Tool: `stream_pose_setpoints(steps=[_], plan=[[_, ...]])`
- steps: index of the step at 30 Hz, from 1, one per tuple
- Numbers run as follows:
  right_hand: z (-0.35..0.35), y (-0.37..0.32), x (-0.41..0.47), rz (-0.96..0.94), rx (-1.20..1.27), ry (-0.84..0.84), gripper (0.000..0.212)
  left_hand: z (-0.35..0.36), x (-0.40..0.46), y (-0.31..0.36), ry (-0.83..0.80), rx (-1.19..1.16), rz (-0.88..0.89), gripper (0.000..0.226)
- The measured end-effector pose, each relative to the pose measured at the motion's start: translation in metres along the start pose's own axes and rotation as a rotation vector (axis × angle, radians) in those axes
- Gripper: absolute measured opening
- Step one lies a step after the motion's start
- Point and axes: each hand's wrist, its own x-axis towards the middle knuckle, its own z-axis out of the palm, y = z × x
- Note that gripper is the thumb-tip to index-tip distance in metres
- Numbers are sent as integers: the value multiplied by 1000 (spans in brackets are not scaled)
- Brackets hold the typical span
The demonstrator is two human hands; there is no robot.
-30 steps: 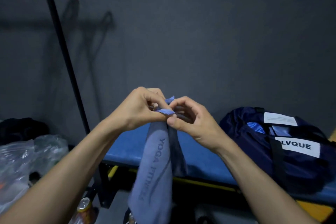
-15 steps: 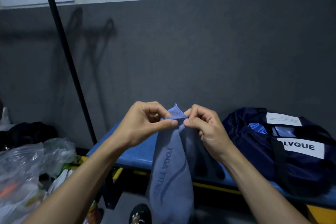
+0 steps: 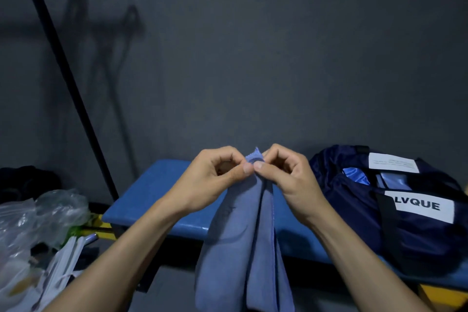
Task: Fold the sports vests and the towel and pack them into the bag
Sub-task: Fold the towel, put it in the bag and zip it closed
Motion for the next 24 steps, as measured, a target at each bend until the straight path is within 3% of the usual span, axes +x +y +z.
stream_pose_setpoints(steps=[6,12,15,21,24], plan=[[-16,14,26,18,-106,25,25,-7,-5,-25,-231,27,-99,17],[-37,35,42,-36,-136,122,26,-4,-12,-74,-288,105,-175,16],[-51,38,48,-54,-155,183,26,6,-17,-100,-322,278,-144,19],[-87,34,61,-39,-149,286,31,-9,-19,-128,-196,233,-176,16],[-106,37,61,-2,-101,377,31,-33,-11,-123,-48,173,-145,31]])
